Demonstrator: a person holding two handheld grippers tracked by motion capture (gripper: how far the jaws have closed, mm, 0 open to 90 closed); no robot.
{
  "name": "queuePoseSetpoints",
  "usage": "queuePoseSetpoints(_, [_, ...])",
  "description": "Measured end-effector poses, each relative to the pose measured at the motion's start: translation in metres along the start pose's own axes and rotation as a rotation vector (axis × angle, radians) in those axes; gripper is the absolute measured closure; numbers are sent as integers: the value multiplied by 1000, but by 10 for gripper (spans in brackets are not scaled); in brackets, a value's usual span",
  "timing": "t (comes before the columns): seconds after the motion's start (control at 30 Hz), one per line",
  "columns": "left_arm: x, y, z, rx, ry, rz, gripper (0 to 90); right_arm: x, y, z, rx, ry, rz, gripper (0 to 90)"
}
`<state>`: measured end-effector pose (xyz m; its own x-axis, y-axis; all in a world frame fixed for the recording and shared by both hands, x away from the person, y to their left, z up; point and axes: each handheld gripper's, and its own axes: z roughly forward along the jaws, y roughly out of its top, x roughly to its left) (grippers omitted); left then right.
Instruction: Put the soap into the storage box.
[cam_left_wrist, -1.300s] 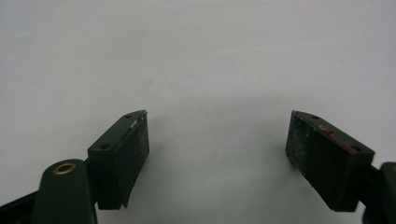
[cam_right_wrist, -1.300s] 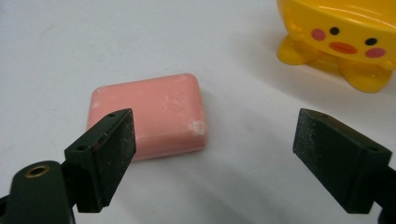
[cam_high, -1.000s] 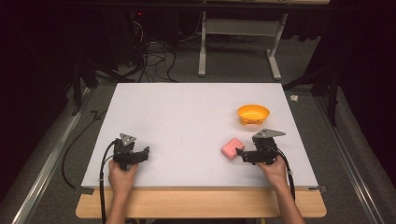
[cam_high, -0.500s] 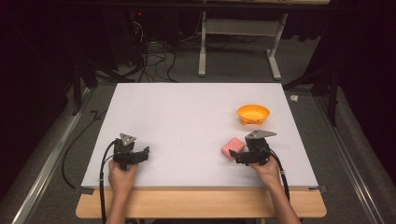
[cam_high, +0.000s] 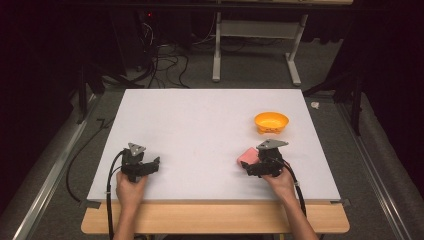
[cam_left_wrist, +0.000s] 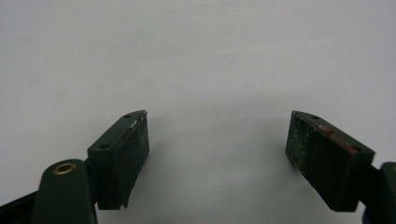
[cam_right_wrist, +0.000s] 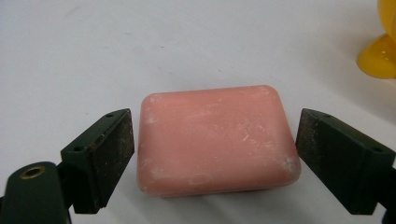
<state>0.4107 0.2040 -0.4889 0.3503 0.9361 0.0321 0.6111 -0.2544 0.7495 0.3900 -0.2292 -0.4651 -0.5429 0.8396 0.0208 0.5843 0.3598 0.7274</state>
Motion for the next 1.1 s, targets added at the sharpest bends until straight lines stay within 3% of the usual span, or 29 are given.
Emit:
queuePoseSetpoints(0.73, [0,0,0,-1,1,1,216,4,-3,19,69,-26,-18,127])
queuePoseSetpoints(1.1, [0,0,0,-3,3,2,216,4,-3,20,64,-30,-17,134])
